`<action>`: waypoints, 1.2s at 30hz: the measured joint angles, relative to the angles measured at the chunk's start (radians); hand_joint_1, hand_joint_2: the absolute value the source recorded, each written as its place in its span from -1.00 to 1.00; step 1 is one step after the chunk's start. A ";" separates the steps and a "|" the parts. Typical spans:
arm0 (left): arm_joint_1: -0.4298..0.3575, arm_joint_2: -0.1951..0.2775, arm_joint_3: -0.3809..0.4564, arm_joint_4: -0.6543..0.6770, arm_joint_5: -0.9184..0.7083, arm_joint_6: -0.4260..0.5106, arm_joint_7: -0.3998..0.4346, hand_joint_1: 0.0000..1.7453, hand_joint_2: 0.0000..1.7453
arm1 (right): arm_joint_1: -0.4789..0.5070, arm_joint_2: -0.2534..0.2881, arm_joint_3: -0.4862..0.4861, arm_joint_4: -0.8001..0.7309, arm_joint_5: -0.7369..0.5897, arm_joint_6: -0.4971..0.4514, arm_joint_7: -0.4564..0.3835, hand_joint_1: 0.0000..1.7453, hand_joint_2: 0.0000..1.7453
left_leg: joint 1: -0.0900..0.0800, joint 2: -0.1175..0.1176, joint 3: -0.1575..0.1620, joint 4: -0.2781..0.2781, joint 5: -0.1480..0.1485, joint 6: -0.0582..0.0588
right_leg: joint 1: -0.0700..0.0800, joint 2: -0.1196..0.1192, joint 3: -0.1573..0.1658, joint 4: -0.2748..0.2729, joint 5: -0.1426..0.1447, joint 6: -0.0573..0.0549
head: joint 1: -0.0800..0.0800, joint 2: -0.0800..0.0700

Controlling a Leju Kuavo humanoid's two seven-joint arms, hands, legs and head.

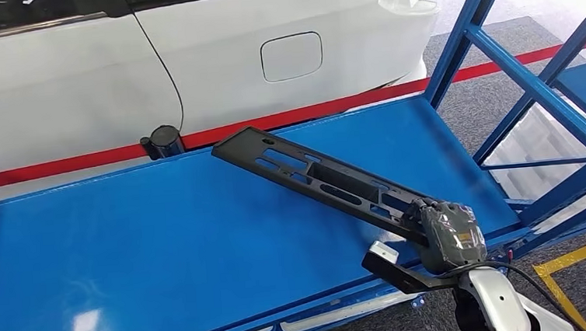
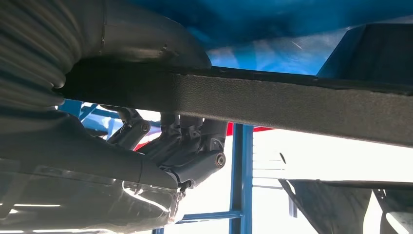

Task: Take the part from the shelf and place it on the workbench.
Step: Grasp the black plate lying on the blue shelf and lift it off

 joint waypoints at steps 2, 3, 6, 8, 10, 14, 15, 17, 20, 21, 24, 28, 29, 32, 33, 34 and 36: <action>0.000 -0.001 0.000 0.000 0.000 0.000 0.000 -1.00 -1.00 | 0.000 0.003 0.000 0.000 0.001 -0.001 0.000 1.00 1.00 | 0.000 0.000 0.000 0.000 0.000 0.000 | 0.000 0.000 0.000 0.000 0.000 0.000 | 0.000 0.000; 0.000 -0.001 0.000 0.000 0.000 0.000 0.000 -1.00 -1.00 | 0.000 0.005 0.000 0.000 0.002 -0.002 -0.001 1.00 1.00 | 0.000 0.000 0.000 0.000 0.000 0.000 | 0.000 0.000 0.000 0.000 0.000 0.000 | 0.000 0.000; -0.001 -0.002 0.000 0.000 0.000 0.000 0.001 -1.00 -1.00 | 0.000 0.011 0.000 0.000 0.007 -0.007 -0.004 1.00 1.00 | 0.000 0.000 0.000 0.000 0.000 0.000 | 0.000 0.000 0.000 0.000 0.000 0.000 | 0.000 0.000; -0.001 -0.004 0.000 0.000 0.000 0.000 0.002 -1.00 -1.00 | -0.001 0.015 0.000 0.000 0.010 -0.012 -0.009 1.00 1.00 | 0.000 0.001 0.000 0.000 0.000 0.000 | 0.000 0.000 0.000 0.000 0.000 0.000 | 0.000 0.000; -0.001 -0.006 0.000 0.000 0.000 0.000 0.004 -1.00 -1.00 | -0.002 0.020 0.000 0.000 0.013 -0.016 -0.013 1.00 1.00 | 0.000 0.001 0.000 0.000 0.000 0.000 | 0.000 0.000 0.000 0.000 0.000 0.000 | 0.000 0.000; -0.001 -0.008 0.000 0.000 0.000 0.000 0.004 -1.00 -1.00 | -0.002 0.025 0.000 0.000 0.017 -0.019 -0.017 1.00 1.00 | 0.000 0.001 0.000 0.000 0.000 0.000 | 0.000 0.000 0.000 0.000 0.000 0.000 | 0.000 0.000; -0.001 -0.008 0.000 0.000 0.000 0.000 0.004 -1.00 -1.00 | -0.002 0.026 0.000 0.000 0.017 -0.019 -0.017 1.00 1.00 | 0.000 0.002 0.000 0.000 0.000 0.000 | 0.000 0.000 0.000 0.000 0.000 0.000 | 0.000 0.000; -0.001 -0.009 0.000 0.000 0.000 0.000 0.004 -1.00 -1.00 | -0.002 0.028 0.000 0.000 0.017 -0.019 -0.018 1.00 1.00 | 0.000 0.002 0.000 0.000 0.000 0.000 | 0.000 0.000 0.000 0.000 0.000 0.000 | 0.000 0.000; -0.001 -0.009 0.000 0.000 0.000 0.000 0.004 -1.00 -1.00 | -0.002 0.031 0.000 0.000 0.018 -0.024 -0.019 1.00 1.00 | 0.000 0.002 0.000 0.000 0.000 0.000 | 0.000 0.000 0.000 0.000 0.000 0.000 | 0.000 0.000; -0.001 -0.009 0.000 0.000 0.000 0.000 0.004 -1.00 -1.00 | -0.002 0.032 0.000 0.000 0.018 -0.032 -0.021 1.00 1.00 | 0.000 0.002 0.000 0.000 0.000 0.000 | 0.000 0.000 0.000 0.000 0.000 0.000 | 0.000 0.000; -0.001 -0.009 0.000 0.000 -0.001 0.000 0.004 -1.00 -1.00 | -0.001 0.039 -0.004 0.000 -0.002 -0.091 -0.039 1.00 1.00 | 0.000 0.002 0.000 0.000 0.000 0.000 | 0.000 0.000 0.000 0.000 0.000 0.000 | 0.000 0.000; -0.001 -0.009 0.000 0.000 -0.004 0.002 0.008 -1.00 -1.00 | 0.001 0.055 -0.033 -0.002 -0.080 -0.216 -0.093 1.00 1.00 | 0.000 0.003 0.000 0.000 0.000 0.000 | 0.000 0.000 0.000 0.000 0.000 0.000 | 0.000 0.000; -0.001 -0.009 0.000 0.000 -0.006 0.004 0.011 -1.00 -1.00 | 0.001 0.061 -0.043 -0.004 -0.095 -0.240 -0.111 1.00 1.00 | 0.000 0.003 0.000 0.000 0.000 0.000 | 0.000 0.000 0.000 0.000 0.000 0.000 | 0.000 0.000; -0.001 -0.003 -0.002 0.000 -0.015 0.009 0.021 -1.00 -1.00 | 0.005 0.082 -0.075 -0.011 -0.116 -0.291 -0.155 1.00 1.00 | 0.000 0.003 0.000 0.000 0.000 0.000 | 0.000 0.000 0.000 0.000 0.000 0.000 | 0.000 0.000; -0.001 0.003 -0.004 0.000 -0.018 0.010 0.026 -1.00 -1.00 | 0.008 0.090 -0.084 -0.014 -0.116 -0.304 -0.165 1.00 1.00 | 0.000 0.003 0.000 0.000 0.000 0.000 | 0.000 0.000 0.000 0.000 0.000 0.000 | 0.000 0.000; -0.002 0.010 -0.006 0.000 -0.020 0.010 0.031 -1.00 -1.00 | 0.011 0.097 -0.093 -0.016 -0.116 -0.318 -0.175 1.00 1.00 | 0.000 0.003 0.000 0.000 0.000 0.000 | 0.000 0.000 0.000 0.000 0.000 0.000 | 0.000 0.000; -0.002 0.030 -0.009 0.000 -0.025 0.013 0.042 -1.00 -1.00 | 0.018 0.112 -0.111 -0.022 -0.117 -0.352 -0.198 1.00 1.00 | 0.000 0.003 0.000 0.000 0.000 0.000 | 0.000 0.000 0.000 0.000 0.000 0.000 | 0.000 0.000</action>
